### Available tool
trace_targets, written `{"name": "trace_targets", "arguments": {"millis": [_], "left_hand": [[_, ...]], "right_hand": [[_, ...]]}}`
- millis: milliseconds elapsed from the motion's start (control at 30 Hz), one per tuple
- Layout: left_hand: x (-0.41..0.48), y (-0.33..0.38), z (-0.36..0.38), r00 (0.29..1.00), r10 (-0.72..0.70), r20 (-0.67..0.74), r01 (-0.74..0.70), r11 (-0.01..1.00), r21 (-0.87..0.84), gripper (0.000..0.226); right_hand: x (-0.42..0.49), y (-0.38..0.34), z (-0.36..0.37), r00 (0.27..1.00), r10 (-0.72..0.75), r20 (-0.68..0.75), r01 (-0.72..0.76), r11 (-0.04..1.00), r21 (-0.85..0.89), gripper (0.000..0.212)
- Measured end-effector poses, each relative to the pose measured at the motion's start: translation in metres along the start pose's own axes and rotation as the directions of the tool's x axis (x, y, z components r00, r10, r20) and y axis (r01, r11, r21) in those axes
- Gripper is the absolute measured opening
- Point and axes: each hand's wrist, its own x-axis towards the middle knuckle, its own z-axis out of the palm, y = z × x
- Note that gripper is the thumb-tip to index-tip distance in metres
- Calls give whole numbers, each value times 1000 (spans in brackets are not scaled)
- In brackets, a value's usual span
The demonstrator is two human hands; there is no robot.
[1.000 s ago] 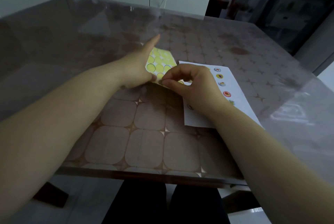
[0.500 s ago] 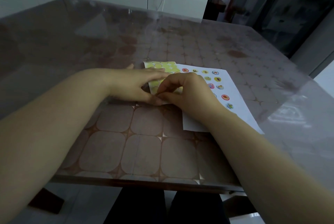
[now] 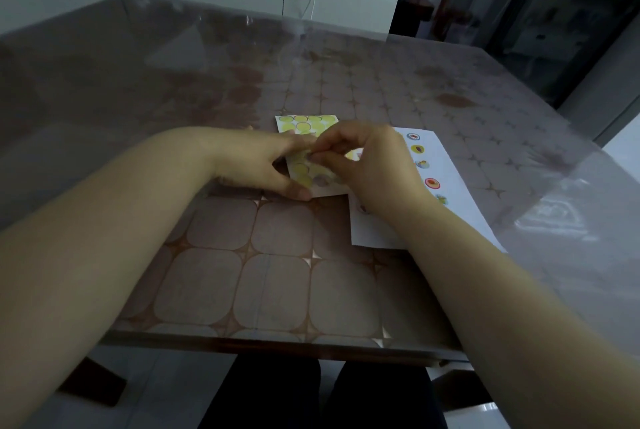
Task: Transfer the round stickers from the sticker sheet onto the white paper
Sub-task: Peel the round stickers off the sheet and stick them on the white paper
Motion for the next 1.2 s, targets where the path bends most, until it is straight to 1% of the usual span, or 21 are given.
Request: {"name": "trace_targets", "arguments": {"millis": [67,100,133,200,267,333,400,500,567,667,733,900,933,1000,1067,1133,1200], "left_hand": [[-1,-1,-1,998,-58,8,57,996,76,85],[-2,-2,-2,996,-83,17,80,991,109,87],[-5,-3,-4,995,-95,28,90,987,133,88],[-11,-5,-9,993,-104,57,94,984,153,88],[-17,-5,-14,992,-113,60,104,985,140,87],[-21,-4,-18,992,-118,45,112,986,121,85],[-23,-2,-19,993,-110,43,106,989,101,85],[-23,0,-19,995,-91,42,87,993,83,91],[-23,0,-19,996,-84,32,81,994,75,90],[-25,-1,-18,997,-78,-3,78,994,81,88],[-26,-2,-15,996,-72,-51,76,993,93,88],[-25,-4,-12,994,-64,-88,72,993,91,90],[-25,-4,-11,994,-65,-89,73,993,89,91],[-23,-5,-10,993,-72,-89,80,993,89,94],[-23,-6,-10,994,-76,-85,84,992,92,97],[-22,-7,-10,994,-80,-81,88,991,105,102],[-22,-8,-11,993,-87,-78,96,989,117,104]], "right_hand": [[-3,-7,-18,999,44,-27,-41,994,98,5],[-6,-11,-31,997,77,-5,-75,990,121,7],[-11,-15,-45,992,113,48,-117,987,105,9],[-22,-20,-71,960,185,209,-181,983,-36,11],[-31,-21,-83,905,246,347,-201,966,-160,13],[-37,-19,-79,868,279,410,-211,956,-204,14],[-42,-14,-71,861,306,406,-228,946,-231,14],[-47,-9,-59,856,372,358,-288,920,-266,14],[-50,-8,-56,852,404,332,-325,907,-269,15],[-52,-7,-52,855,410,318,-352,909,-224,13],[-52,-7,-50,855,414,311,-362,907,-214,10],[-50,-7,-48,877,384,288,-322,916,-241,14],[-48,-6,-48,880,387,275,-318,910,-264,17],[-45,-3,-48,884,404,235,-315,887,-338,34],[-42,-2,-51,867,444,225,-327,849,-415,49],[-42,-2,-54,849,474,235,-332,823,-460,51],[-42,-1,-56,854,471,221,-336,823,-458,50]]}}
